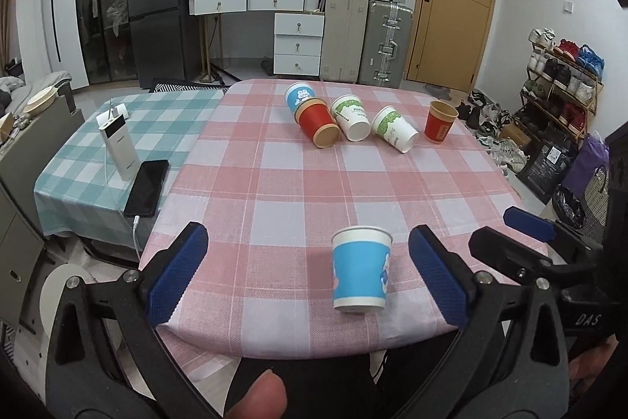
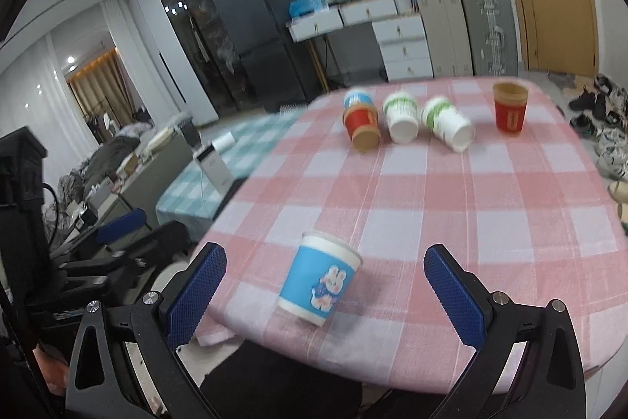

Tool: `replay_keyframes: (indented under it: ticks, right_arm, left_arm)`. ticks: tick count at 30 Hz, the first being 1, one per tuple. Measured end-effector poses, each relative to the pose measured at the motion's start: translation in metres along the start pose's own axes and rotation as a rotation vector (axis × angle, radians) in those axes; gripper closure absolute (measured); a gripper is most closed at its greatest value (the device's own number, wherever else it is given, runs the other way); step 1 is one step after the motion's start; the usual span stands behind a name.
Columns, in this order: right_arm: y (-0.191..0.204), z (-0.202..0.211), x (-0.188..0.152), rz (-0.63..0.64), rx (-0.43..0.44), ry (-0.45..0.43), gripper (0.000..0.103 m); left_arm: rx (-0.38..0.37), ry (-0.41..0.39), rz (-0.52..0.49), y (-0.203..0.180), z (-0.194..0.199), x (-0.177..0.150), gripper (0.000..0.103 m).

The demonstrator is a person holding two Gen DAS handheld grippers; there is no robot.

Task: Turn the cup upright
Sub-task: 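Close the right gripper around the blue cup's body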

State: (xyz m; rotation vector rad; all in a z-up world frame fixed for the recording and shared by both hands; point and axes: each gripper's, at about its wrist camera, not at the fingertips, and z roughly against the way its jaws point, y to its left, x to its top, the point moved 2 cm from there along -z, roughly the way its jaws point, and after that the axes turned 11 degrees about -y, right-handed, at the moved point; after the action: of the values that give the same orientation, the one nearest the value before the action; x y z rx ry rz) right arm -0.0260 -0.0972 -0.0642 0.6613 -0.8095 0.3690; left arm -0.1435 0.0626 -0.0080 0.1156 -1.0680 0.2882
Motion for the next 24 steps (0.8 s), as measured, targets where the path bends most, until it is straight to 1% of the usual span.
replay_keyframes:
  ticks: [1,3,5,7,11,13,16,18,19,22,24]
  right_arm:
    - [-0.001,-0.007,-0.004,0.0,-0.012,0.035,0.0]
    - [-0.005,-0.023,-0.011,-0.022,-0.006,0.099,0.0]
    - [-0.012,-0.046,-0.019,-0.082,0.027,0.187,0.0]
    - [-0.023,-0.069,-0.025,-0.169,0.05,0.272,0.0]
    - [-0.038,-0.11,-0.03,-0.284,0.094,0.413,0.0]
    - [-0.042,-0.129,-0.031,-0.338,0.126,0.471,0.0]
    - [-0.048,-0.149,-0.031,-0.401,0.141,0.541,0.0]
    - [-0.052,-0.16,-0.029,-0.449,0.162,0.573,0.0]
    - [-0.053,-0.165,-0.029,-0.46,0.158,0.587,0.0]
    - [-0.052,-0.175,-0.025,-0.468,0.165,0.611,0.0]
    - [-0.053,-0.178,-0.022,-0.471,0.149,0.612,0.0]
  left_arm:
    - [0.0,-0.003,0.005,0.003,0.002,-0.003,0.001]
    - [0.004,-0.006,0.018,0.011,0.006,-0.01,0.001]
    - [0.018,0.006,0.03,0.02,0.007,-0.019,0.001]
    - [0.028,0.016,0.049,0.031,0.008,-0.026,0.001]
    - [0.058,0.028,0.074,0.05,0.005,-0.038,0.001]
    - [0.048,0.039,0.082,0.056,0.001,-0.044,0.001]
    - [0.049,0.063,0.104,0.064,-0.006,-0.052,0.001]
    - [0.043,0.078,0.12,0.068,-0.011,-0.056,0.001]
    - [0.039,0.083,0.127,0.07,-0.013,-0.058,0.001]
    - [0.022,0.097,0.141,0.072,-0.021,-0.062,0.001]
    - [0.022,0.106,0.141,0.071,-0.025,-0.064,0.001]
